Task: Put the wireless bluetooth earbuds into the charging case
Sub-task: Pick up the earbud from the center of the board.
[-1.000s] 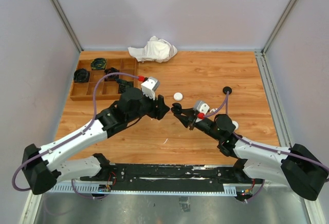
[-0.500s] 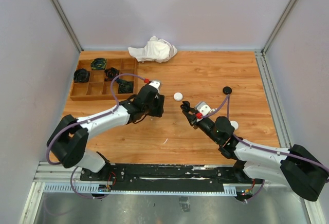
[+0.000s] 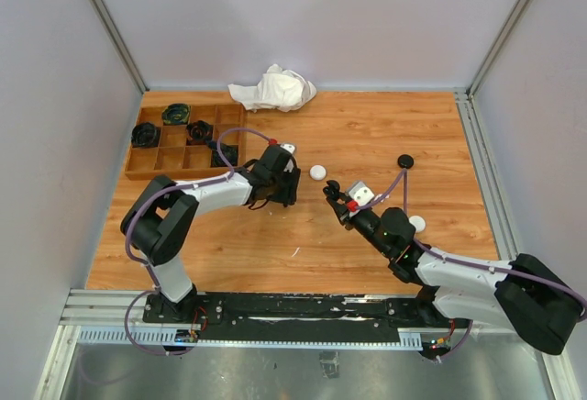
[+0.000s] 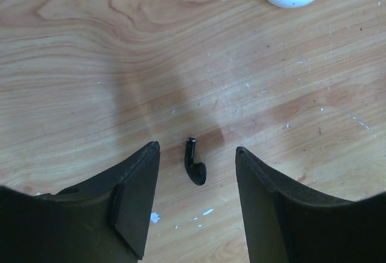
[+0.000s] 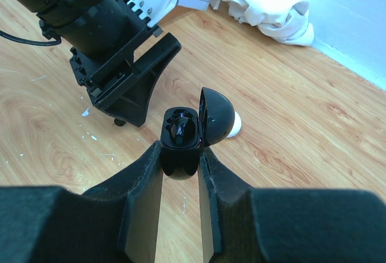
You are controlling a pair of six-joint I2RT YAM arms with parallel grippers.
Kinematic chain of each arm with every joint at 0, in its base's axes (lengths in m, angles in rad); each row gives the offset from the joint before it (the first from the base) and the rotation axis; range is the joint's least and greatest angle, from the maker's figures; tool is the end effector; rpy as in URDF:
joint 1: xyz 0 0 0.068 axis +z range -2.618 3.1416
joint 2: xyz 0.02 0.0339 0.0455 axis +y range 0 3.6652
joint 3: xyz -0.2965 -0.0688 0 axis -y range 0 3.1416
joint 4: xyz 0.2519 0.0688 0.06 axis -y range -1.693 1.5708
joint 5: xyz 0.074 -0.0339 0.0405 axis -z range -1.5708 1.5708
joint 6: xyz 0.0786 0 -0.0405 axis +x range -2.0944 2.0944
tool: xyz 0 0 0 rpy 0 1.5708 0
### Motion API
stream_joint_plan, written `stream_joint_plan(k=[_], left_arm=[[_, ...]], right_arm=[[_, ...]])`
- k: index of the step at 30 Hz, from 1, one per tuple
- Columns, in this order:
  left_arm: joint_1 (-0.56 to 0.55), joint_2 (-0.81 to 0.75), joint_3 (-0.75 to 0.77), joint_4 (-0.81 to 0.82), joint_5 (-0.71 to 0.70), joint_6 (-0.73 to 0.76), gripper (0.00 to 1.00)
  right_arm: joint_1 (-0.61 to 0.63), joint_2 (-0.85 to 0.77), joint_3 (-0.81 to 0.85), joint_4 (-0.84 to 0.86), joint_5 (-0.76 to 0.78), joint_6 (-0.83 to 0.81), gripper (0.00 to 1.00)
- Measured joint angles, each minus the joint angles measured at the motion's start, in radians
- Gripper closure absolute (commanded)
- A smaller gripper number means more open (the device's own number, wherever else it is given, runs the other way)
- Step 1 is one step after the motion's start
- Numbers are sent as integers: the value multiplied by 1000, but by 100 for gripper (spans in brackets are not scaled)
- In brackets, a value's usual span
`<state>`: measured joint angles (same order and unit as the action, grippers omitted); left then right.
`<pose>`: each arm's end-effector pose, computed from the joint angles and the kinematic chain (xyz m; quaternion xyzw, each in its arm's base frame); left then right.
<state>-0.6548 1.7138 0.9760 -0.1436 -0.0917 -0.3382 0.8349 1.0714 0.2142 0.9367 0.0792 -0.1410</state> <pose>0.3104 -0.2293 0.1644 0.1329 0.9309 -0.1229 0.3173 0.1658 0.1738 0.2347 -0.2921 0.6124 0.2243 0.6995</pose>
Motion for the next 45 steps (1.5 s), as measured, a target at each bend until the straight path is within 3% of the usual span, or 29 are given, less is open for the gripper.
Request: stream_joint_plan(k=[21, 33, 40, 45], left_arm=[[-11, 64, 43, -16, 181, 47, 48], [-37, -25, -24, -89, 193, 44, 48], [-32, -156, -28, -121, 179, 9, 49], [-11, -147, -28, -141, 156, -9, 52]], right_arm=[[0, -21, 0, 0, 0, -13, 74], [0, -32, 0, -1, 0, -14, 74], [0, -34, 0, -2, 0, -14, 74], [0, -35, 0, -8, 0, -14, 74]])
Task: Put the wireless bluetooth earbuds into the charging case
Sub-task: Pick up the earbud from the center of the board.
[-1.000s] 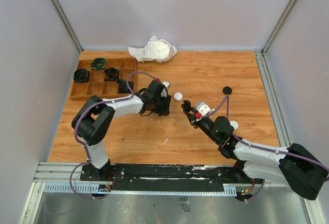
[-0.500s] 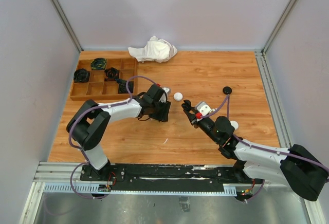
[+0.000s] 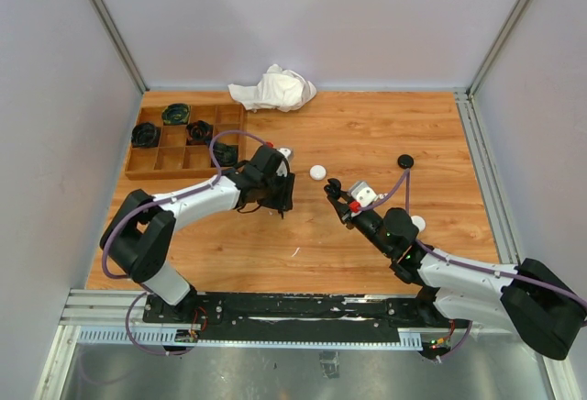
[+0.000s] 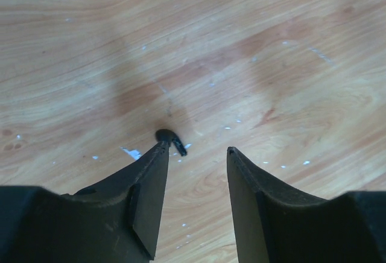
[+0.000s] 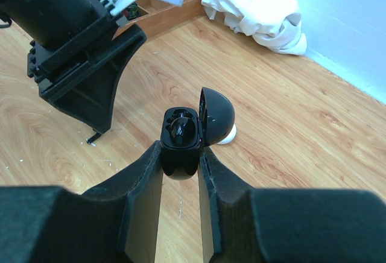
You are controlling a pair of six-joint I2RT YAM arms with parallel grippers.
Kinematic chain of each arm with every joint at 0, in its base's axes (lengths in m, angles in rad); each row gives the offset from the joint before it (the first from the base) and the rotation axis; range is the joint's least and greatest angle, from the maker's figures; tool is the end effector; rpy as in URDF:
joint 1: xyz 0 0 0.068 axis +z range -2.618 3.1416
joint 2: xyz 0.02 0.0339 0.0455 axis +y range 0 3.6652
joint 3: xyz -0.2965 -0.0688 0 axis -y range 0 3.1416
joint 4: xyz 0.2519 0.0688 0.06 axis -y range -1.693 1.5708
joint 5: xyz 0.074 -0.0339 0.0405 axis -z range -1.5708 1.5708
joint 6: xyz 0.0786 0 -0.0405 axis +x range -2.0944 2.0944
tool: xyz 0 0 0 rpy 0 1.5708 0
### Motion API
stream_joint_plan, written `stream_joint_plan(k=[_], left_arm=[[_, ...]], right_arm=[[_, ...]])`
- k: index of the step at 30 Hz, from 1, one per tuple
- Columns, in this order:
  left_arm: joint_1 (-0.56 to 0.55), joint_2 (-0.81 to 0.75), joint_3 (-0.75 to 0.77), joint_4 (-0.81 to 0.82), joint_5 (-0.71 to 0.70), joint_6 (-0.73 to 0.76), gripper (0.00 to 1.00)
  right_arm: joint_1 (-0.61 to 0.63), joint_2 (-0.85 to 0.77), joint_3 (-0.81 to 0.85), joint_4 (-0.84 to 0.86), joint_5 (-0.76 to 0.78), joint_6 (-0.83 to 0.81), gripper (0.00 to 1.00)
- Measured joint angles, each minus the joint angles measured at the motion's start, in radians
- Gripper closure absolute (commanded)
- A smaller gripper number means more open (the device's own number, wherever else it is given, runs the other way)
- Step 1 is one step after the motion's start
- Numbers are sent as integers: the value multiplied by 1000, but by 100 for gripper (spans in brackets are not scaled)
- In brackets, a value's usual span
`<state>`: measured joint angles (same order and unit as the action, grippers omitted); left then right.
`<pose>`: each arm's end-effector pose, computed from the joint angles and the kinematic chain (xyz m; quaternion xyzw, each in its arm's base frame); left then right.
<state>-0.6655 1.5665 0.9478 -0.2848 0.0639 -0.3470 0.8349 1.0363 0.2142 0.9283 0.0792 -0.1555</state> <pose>0.2746 -0.2220 0.1930 0.1601 0.9308 -0.1851 0.2716 0.1629 0.1707 0.2411 -0.2916 0.6018 0.2226 0.7094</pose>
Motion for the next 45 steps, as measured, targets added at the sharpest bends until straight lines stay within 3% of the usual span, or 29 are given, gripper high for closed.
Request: stream_joint_plan(k=[21, 45], left_arm=[[15, 167, 76, -89, -64, 5, 63], [12, 173, 85, -100, -24, 5, 63]], right_arm=[[0, -23, 0, -26, 0, 0, 74], [0, -14, 1, -45, 0, 0, 74]])
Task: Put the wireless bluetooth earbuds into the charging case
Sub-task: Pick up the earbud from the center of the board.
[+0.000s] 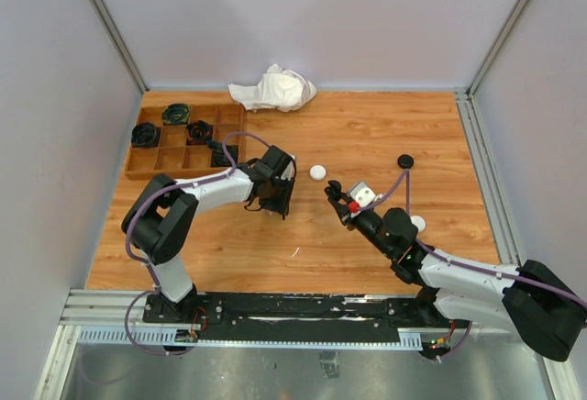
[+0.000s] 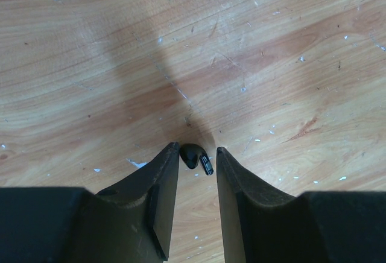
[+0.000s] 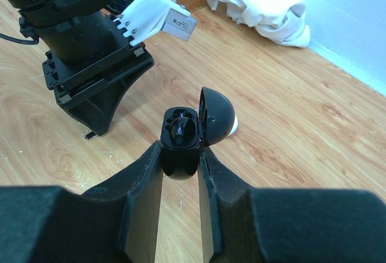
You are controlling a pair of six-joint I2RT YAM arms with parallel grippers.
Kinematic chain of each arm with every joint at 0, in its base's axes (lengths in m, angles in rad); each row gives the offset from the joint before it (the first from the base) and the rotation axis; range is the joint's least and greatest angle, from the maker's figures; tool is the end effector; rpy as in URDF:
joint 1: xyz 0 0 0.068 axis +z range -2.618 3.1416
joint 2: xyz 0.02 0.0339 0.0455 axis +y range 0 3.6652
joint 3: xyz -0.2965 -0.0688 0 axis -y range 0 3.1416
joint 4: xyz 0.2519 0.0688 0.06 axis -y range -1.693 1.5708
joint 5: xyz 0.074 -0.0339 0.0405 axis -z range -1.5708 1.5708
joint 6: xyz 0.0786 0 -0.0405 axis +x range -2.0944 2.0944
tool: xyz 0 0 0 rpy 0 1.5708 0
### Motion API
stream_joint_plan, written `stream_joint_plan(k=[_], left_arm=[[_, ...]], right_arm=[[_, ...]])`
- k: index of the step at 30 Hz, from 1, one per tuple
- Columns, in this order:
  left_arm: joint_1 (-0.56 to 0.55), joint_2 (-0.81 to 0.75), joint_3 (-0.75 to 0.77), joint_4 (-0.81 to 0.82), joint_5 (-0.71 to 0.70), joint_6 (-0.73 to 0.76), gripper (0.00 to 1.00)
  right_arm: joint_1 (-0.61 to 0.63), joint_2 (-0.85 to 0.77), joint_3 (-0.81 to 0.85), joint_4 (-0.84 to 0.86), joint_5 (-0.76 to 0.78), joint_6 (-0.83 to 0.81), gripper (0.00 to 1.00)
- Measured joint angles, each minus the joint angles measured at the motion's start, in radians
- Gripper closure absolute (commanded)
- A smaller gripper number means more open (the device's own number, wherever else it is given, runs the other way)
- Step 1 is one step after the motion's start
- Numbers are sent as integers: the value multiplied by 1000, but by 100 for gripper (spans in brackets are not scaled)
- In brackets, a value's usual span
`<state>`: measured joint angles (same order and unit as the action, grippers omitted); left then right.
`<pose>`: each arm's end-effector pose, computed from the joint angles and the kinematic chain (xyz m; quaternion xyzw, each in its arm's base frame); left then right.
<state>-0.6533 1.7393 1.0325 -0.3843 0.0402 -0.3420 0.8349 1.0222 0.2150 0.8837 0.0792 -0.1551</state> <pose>0.2924 -0.2278 0.1525 0.1553 0.9587 -0.1305 0.1994 0.1622 0.1699 0.2377 -0.2970 0.6113 0.2190 0.7001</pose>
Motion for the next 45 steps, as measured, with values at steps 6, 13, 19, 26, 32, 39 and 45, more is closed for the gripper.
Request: stream_joint_plan(k=[6, 13, 19, 26, 32, 39, 45], left_arm=[[-14, 17, 23, -8, -3, 0, 63], [-37, 38, 51, -15, -24, 0, 63], [-45, 38, 53, -35, -57, 1, 63], [-53, 42, 69, -61, -90, 8, 66], [-62, 57, 84, -76, -98, 16, 67], [-82, 68, 96, -89, -115, 21, 71], [-84, 71, 101, -97, -132, 22, 80]], right_arm=[[0, 1, 0, -4, 0, -1, 74], [0, 1, 1, -22, 0, -3, 74], [0, 1, 1, -23, 0, -3, 74], [0, 1, 1, -25, 1, -4, 74], [0, 0, 1, -26, 1, -6, 74], [0, -3, 1, -30, 1, -7, 74], [0, -16, 1, -38, 0, -7, 74]])
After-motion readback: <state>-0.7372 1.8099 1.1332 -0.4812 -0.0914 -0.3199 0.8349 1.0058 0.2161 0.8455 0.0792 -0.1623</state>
